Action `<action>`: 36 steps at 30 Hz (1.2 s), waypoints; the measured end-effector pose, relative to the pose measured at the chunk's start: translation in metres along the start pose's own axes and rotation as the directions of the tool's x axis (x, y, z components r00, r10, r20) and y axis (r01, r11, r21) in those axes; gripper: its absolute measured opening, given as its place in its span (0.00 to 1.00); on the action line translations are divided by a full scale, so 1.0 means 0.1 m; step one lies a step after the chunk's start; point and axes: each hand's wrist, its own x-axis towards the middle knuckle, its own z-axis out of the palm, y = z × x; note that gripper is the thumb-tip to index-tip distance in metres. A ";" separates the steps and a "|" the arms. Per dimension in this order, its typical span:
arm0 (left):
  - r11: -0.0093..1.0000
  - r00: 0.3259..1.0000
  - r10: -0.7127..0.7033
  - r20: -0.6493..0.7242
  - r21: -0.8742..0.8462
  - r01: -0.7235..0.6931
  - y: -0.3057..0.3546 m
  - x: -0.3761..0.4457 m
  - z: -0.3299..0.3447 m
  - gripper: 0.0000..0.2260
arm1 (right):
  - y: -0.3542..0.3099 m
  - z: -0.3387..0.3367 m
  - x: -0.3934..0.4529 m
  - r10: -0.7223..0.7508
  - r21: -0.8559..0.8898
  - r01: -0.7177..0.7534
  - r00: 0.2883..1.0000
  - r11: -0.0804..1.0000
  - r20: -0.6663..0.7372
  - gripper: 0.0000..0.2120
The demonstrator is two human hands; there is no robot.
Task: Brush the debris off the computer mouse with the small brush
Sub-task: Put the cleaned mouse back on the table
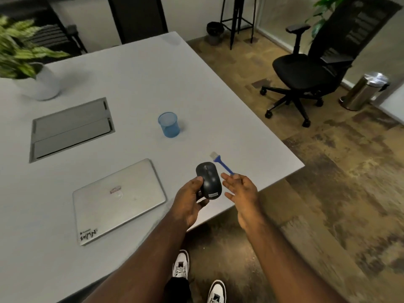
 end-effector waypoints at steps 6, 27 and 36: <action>1.000 1.000 -0.002 -0.013 0.027 0.002 0.16 0.49 -0.22 0.10 | 0.16 0.46 0.54 -0.013 -0.095 0.008 0.999 0.995 -0.052 0.07; 0.946 0.962 -0.041 -0.271 0.298 0.125 0.13 1.96 -0.64 0.10 | 1.03 1.11 1.99 0.012 -0.421 -0.077 0.988 0.904 -0.157 0.05; 0.886 0.953 0.054 -0.300 0.455 0.093 0.03 2.08 -0.69 0.12 | 1.14 1.09 2.03 0.029 -0.395 -0.087 0.988 0.915 -0.150 0.06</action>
